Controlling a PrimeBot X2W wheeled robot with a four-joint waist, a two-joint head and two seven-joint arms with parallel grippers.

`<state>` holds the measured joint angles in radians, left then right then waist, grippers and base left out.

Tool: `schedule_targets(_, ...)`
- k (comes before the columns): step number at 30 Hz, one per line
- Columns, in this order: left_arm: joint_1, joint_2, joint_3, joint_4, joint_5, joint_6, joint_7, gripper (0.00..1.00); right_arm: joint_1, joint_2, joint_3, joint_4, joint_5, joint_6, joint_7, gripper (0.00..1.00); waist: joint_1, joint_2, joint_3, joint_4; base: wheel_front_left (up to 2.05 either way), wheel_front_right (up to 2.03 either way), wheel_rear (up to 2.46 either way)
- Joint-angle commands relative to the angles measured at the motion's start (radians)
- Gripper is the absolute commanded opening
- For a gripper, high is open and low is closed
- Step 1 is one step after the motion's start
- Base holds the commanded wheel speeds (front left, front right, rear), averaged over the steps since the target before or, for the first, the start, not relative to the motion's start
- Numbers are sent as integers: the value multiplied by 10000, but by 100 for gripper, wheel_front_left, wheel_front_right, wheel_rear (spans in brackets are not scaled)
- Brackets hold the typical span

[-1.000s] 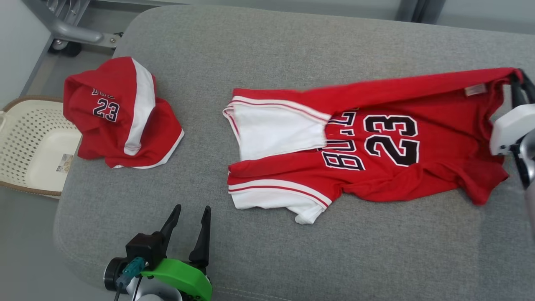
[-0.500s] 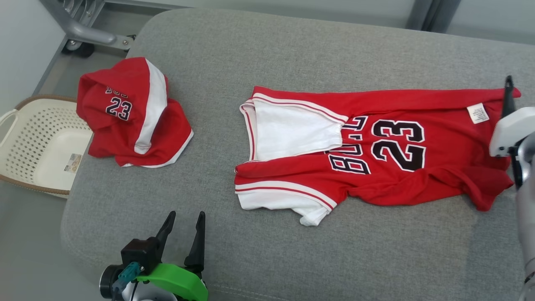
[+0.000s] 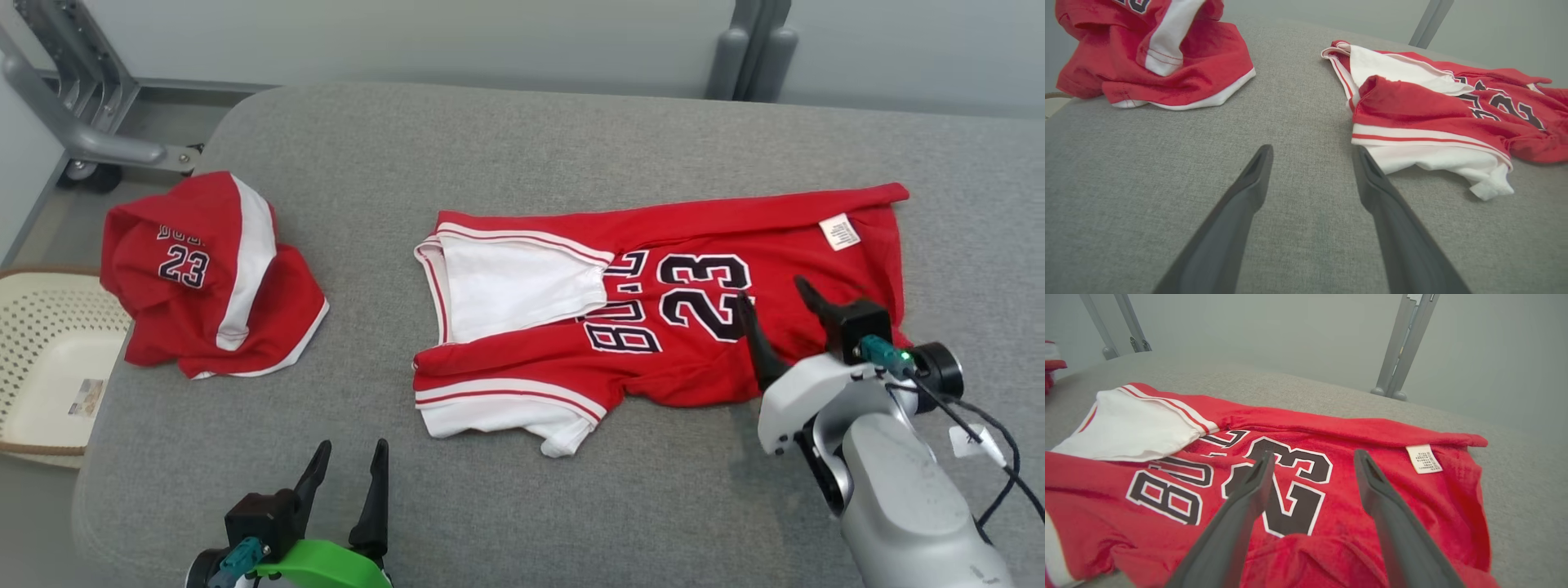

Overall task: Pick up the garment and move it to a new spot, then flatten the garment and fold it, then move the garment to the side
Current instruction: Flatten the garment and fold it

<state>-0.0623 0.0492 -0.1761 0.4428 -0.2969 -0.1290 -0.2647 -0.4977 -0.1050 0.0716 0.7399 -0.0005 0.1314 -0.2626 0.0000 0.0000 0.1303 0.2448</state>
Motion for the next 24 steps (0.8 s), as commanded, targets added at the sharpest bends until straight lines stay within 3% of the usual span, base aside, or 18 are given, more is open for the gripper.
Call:
schedule_targets(1,196,28,43,21,11,-28,8,100,371,-70,190,-128,257,-13,-27,100,0,0,-395,-382,0,0,0)
schedule_targets(7,384,28,98,16,103,-29,8,100,1611,-244,364,-525,952,-13,-27,100,0,0,-666,-629,0,0,0)
schedule_targets(15,670,28,123,16,164,-30,8,100,2839,-494,-551,-814,1265,-12,-30,100,0,0,-820,-839,0,0,0)
schedule_targets(24,563,29,3,47,155,-31,8,100,2547,-331,-871,-311,1356,-12,-30,100,0,0,-722,-725,0,0,0)
